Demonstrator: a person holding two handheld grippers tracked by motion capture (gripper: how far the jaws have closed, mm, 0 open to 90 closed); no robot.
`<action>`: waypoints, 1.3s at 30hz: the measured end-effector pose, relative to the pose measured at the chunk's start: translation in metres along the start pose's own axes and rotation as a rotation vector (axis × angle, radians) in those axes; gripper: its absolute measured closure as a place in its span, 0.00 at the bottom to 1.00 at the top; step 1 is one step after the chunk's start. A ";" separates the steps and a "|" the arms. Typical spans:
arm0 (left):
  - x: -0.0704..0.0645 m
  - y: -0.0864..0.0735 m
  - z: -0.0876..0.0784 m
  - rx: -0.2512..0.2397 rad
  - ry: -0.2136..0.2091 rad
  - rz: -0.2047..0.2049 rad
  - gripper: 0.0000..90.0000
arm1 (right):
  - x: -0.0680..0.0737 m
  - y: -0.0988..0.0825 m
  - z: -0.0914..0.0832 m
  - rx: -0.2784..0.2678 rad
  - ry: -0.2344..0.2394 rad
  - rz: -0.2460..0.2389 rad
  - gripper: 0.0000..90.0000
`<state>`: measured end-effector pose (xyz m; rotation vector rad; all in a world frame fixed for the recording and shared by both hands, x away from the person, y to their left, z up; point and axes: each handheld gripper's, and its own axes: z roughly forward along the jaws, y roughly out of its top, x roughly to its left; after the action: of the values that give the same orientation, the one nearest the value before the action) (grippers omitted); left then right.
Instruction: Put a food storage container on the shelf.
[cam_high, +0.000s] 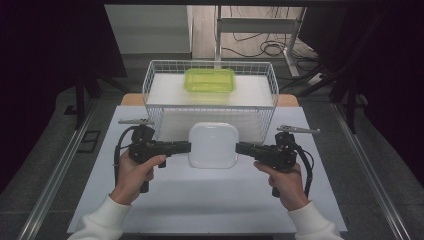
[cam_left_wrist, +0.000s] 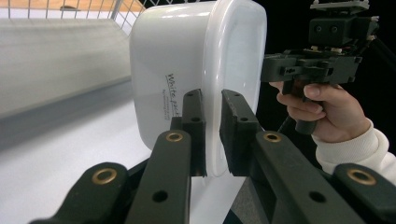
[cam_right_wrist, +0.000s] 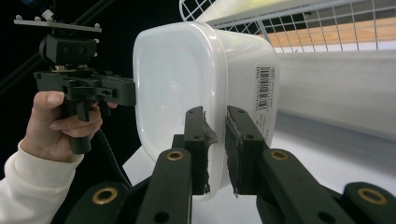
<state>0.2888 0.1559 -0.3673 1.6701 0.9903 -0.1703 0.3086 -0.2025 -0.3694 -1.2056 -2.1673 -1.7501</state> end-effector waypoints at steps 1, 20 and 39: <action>0.000 0.001 0.000 -0.001 -0.001 0.002 0.90 | 0.001 0.002 0.000 -0.002 -0.002 -0.005 0.88; 0.008 0.032 -0.004 -0.021 -0.006 0.003 0.89 | 0.004 0.033 0.003 -0.028 -0.008 -0.033 0.88; 0.021 0.061 -0.012 -0.057 -0.008 -0.007 0.89 | 0.008 0.070 0.018 -0.036 -0.014 -0.063 0.88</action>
<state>0.3392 0.1758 -0.3310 1.6133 0.9868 -0.1521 0.3534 -0.1815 -0.3165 -1.1733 -2.2138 -1.8186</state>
